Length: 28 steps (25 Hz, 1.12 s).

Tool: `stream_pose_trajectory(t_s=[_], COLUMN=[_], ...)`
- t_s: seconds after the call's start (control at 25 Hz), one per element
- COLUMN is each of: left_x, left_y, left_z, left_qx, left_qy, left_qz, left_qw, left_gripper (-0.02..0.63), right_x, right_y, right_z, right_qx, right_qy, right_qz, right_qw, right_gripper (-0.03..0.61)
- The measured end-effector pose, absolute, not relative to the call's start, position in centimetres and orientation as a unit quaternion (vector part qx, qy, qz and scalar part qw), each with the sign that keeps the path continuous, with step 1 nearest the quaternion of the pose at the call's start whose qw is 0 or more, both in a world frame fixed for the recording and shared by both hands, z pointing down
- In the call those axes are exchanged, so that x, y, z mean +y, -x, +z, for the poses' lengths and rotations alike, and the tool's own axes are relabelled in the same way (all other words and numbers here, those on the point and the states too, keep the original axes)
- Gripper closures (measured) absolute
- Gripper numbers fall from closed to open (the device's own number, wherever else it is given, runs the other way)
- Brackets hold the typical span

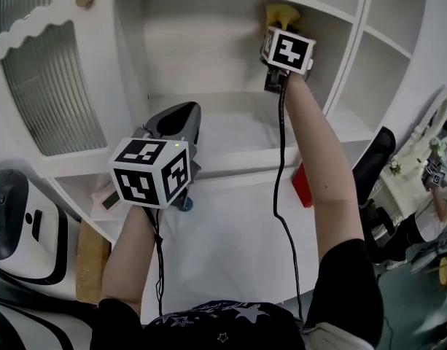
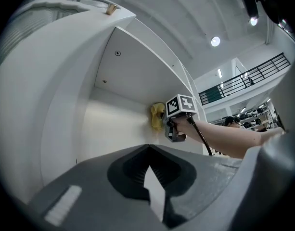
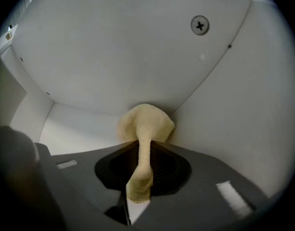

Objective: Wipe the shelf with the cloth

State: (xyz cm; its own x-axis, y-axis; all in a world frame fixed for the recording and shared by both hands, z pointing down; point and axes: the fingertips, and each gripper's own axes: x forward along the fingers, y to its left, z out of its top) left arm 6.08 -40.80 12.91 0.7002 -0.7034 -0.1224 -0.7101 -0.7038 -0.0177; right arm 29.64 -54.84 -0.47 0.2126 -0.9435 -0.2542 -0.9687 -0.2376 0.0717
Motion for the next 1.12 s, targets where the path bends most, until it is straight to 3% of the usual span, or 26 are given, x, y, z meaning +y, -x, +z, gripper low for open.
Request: stream_pose_trajectory(t_s=[0.52, 1.12], left_x=[-41.3, -37.3], left_y=[-7.1, -6.7], left_z=[13.9, 15.5], left_qx=[0.366, 0.334], left_qy=[0.929, 0.942], left_qz=[0.043, 0.024], left_qw=[0.033, 0.018], left_gripper=[0.611, 0.611], right_x=[-55.9, -46.8], right_y=[-30.6, -30.7], right_z=[-0.6, -1.0], right_qx=[0.609, 0.574], right_qy=[0.784, 0.808], right_qz=[0.099, 0.109], right_qw=[0.065, 0.068], right_gripper=[0.494, 0.494])
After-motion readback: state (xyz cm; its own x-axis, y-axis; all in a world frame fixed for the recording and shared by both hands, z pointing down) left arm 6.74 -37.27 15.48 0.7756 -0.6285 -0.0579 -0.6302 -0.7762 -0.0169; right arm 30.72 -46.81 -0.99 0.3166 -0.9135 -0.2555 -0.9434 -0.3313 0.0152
